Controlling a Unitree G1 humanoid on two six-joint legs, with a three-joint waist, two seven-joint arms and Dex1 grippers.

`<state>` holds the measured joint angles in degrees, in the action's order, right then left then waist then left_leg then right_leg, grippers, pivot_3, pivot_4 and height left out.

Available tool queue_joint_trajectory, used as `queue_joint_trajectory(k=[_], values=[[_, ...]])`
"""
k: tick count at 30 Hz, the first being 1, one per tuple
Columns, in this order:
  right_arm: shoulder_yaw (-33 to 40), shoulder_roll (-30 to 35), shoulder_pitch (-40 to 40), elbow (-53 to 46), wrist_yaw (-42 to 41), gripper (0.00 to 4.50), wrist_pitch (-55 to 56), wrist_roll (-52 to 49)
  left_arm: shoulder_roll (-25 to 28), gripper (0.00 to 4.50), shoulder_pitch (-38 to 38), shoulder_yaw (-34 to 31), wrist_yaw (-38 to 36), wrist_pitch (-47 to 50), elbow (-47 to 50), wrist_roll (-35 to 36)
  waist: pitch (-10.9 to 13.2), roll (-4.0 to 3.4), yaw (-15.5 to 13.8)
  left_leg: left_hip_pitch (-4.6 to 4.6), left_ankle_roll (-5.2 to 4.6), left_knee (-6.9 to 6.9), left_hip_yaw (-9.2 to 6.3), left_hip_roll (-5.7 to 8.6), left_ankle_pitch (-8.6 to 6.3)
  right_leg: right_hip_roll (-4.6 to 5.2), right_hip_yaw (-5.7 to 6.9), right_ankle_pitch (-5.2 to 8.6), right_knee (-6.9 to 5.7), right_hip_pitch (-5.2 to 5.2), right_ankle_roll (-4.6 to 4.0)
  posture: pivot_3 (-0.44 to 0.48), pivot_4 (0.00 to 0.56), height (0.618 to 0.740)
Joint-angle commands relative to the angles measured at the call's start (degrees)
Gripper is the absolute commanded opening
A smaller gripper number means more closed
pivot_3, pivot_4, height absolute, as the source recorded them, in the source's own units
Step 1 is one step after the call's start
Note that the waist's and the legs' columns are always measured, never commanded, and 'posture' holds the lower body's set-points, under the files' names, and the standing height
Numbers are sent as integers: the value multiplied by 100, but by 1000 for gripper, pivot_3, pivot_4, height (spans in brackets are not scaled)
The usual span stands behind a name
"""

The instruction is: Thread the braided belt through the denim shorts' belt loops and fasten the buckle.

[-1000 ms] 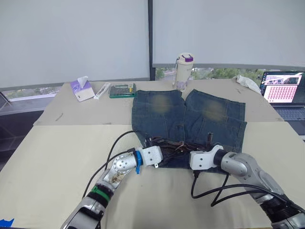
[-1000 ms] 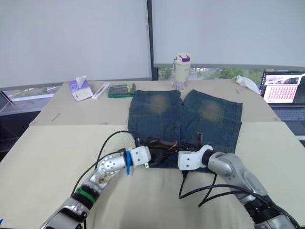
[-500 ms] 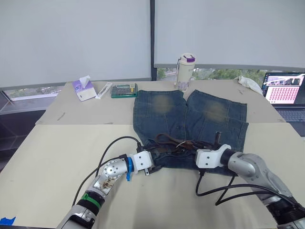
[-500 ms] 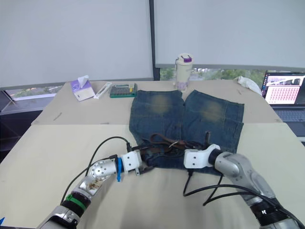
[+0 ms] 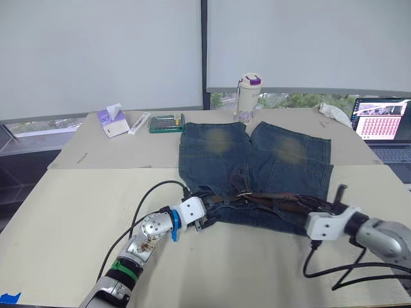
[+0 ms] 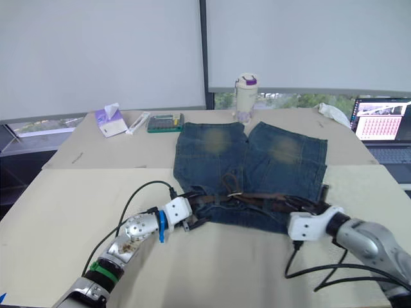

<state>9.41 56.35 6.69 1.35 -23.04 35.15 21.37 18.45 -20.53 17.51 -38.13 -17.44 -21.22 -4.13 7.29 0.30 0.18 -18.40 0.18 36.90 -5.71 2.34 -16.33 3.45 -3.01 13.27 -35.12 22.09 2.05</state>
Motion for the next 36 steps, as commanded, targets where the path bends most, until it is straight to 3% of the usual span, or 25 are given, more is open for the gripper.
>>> queue_joint_trajectory(k=[1,7,14,16,17,21,23,30,36], values=[[681,199,376,288,302,0,579,-136,148,4073,169,-120,73,325,-146,-88,0,1,13,0,-1,0,5,-1,-1,-1,-7,0,0,0,0,0,150,740],[1288,477,818,1172,566,0,1279,-187,223,4073,241,-224,70,428,26,-72,1,3,46,0,-20,-8,41,0,-13,-2,-42,17,-1,-12,20,0,150,740],[1371,684,798,1916,731,0,1787,-247,288,4073,339,-357,86,391,70,32,2,4,65,7,-32,-8,88,-7,-20,-4,-79,16,-1,-12,20,0,150,740],[1355,676,789,1971,665,0,1815,-401,313,4073,353,-407,115,331,77,56,3,4,58,7,-33,-8,95,-7,-21,-3,-86,16,-1,-12,20,0,150,740],[1310,600,858,1812,389,0,1632,-967,276,4073,376,-515,85,276,141,242,3,5,56,7,-33,-8,96,-7,-20,-3,-89,16,0,-12,20,0,150,740],[1062,285,1361,767,-1091,1454,259,-3713,277,4115,549,-848,-523,292,702,1168,8,13,70,3,-45,-8,100,-18,-28,-4,-94,13,4,-11,15,0,150,740],[1075,218,1796,132,-1835,2144,-960,-4896,489,4115,718,-967,-851,612,1040,1479,10,16,68,0,-57,-7,99,-26,-35,-5,-94,13,4,-10,15,0,150,740],[1573,-34,2284,-446,-3269,4456,-2836,-6430,1150,4115,1240,-1268,-1096,1798,2166,1855,11,9,56,2,-62,-6,63,-27,-39,0,-98,16,7,-8,20,0,150,740],[1811,-375,2178,-218,-3753,4456,-3193,-6244,1636,4115,1675,-1450,-1445,2239,2647,2080,12,8,46,-1,-63,-6,64,-28,-41,0,-96,24,7,-1,33,0,150,740]])
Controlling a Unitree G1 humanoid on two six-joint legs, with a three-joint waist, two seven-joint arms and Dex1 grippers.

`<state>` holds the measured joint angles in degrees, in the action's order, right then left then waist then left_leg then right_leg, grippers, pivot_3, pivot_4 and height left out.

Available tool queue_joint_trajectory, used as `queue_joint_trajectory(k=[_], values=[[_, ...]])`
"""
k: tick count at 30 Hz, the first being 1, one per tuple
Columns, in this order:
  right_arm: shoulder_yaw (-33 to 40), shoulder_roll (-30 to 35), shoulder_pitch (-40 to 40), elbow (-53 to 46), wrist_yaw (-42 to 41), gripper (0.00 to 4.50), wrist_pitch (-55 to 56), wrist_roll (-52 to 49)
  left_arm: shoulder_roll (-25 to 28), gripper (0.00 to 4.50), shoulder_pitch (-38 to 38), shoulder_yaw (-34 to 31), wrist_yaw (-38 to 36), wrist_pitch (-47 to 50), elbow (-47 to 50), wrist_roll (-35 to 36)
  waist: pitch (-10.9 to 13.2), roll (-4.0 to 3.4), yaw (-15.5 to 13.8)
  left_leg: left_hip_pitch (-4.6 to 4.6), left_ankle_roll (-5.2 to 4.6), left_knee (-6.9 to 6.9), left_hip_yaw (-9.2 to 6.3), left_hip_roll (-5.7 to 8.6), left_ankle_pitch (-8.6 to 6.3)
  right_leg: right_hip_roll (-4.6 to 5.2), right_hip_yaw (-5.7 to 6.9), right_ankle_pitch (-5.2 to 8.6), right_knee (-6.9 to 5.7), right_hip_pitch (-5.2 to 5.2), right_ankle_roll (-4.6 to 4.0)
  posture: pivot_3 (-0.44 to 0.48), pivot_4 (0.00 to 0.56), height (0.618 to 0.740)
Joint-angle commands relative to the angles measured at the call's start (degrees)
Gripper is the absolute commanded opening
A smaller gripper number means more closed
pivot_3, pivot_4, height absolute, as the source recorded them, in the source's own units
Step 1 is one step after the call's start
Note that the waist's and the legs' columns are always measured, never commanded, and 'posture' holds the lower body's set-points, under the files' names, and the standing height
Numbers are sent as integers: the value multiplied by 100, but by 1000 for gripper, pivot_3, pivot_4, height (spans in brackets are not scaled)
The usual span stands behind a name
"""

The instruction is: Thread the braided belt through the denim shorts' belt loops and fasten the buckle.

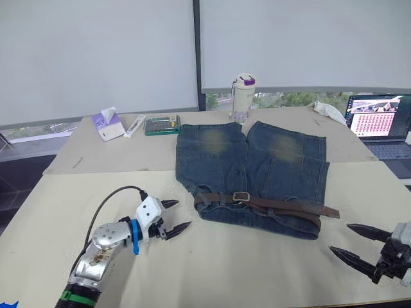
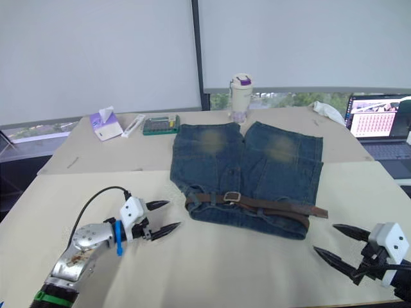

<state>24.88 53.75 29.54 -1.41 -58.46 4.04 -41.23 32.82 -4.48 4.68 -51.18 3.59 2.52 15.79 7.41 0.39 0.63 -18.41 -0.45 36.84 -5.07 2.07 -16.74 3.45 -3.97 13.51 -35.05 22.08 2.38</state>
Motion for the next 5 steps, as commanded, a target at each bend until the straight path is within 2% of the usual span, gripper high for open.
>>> queue_joint_trajectory(k=[1,5], values=[[276,-167,-158,106,-249,4456,-92,91,264,4115,95,-177,-171,168,290,79,0,-1,0,0,0,0,1,0,0,0,0,5,0,0,9,0,150,740],[224,-304,-363,320,-390,4456,-62,419,389,4115,132,-161,-252,329,361,72,0,-2,1,0,1,0,18,0,0,0,0,9,1,1,15,0,150,740]])
